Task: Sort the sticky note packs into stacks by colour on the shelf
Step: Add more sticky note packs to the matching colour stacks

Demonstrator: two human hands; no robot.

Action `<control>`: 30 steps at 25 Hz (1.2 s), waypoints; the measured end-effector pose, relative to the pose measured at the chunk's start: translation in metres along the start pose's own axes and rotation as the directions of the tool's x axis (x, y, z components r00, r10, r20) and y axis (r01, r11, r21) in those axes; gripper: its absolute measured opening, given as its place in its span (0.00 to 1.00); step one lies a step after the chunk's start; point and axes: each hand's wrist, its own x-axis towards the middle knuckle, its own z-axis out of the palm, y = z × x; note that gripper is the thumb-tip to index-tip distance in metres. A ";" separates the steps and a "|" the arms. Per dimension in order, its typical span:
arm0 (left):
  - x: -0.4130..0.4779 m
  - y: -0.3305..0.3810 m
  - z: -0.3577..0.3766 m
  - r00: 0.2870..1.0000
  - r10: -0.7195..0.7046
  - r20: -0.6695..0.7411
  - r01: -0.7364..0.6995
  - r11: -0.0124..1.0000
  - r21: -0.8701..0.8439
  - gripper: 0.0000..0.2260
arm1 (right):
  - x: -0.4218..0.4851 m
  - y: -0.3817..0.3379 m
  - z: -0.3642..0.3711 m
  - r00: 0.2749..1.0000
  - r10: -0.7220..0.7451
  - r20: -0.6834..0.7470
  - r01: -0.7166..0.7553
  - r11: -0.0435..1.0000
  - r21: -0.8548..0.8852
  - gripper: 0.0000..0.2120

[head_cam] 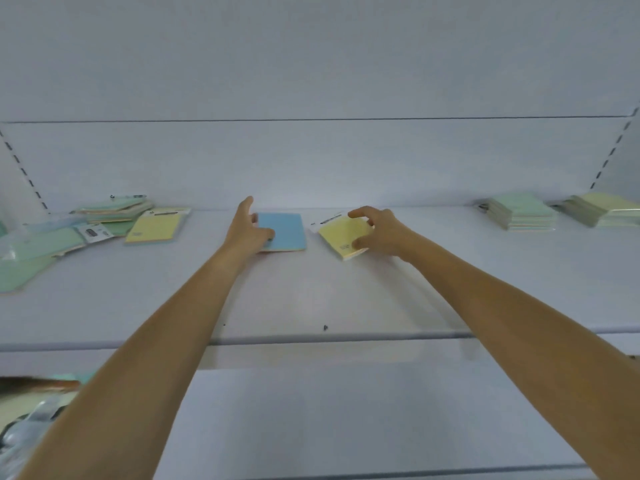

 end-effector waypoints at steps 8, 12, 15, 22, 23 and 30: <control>-0.002 0.041 0.069 0.976 0.193 0.100 -0.208 0.964 0.166 0.25 | -0.020 0.063 -0.064 0.999 0.021 -0.045 -0.018 0.998 0.064 0.24; 0.009 0.061 0.116 0.949 0.270 0.165 -0.293 0.946 0.138 0.25 | -0.025 0.088 -0.092 0.964 0.051 -0.262 -0.024 0.994 0.106 0.16; 0.016 0.078 0.152 0.935 0.274 0.224 -0.292 0.955 0.051 0.25 | -0.036 0.106 -0.116 0.939 0.105 -0.328 -0.044 0.982 0.186 0.19; 0.022 0.112 0.225 0.924 0.252 0.288 -0.202 0.960 -0.193 0.25 | -0.031 0.174 -0.192 0.748 0.263 -0.610 0.015 0.911 0.412 0.23; 0.023 0.116 0.235 0.932 0.238 0.273 -0.176 0.956 -0.234 0.25 | -0.031 0.184 -0.207 0.733 0.273 -0.623 0.006 0.913 0.408 0.23; 0.015 0.164 0.307 0.975 0.146 0.165 -0.051 0.880 -0.473 0.24 | -0.028 0.259 -0.308 0.685 0.318 -0.656 -0.102 0.933 0.346 0.21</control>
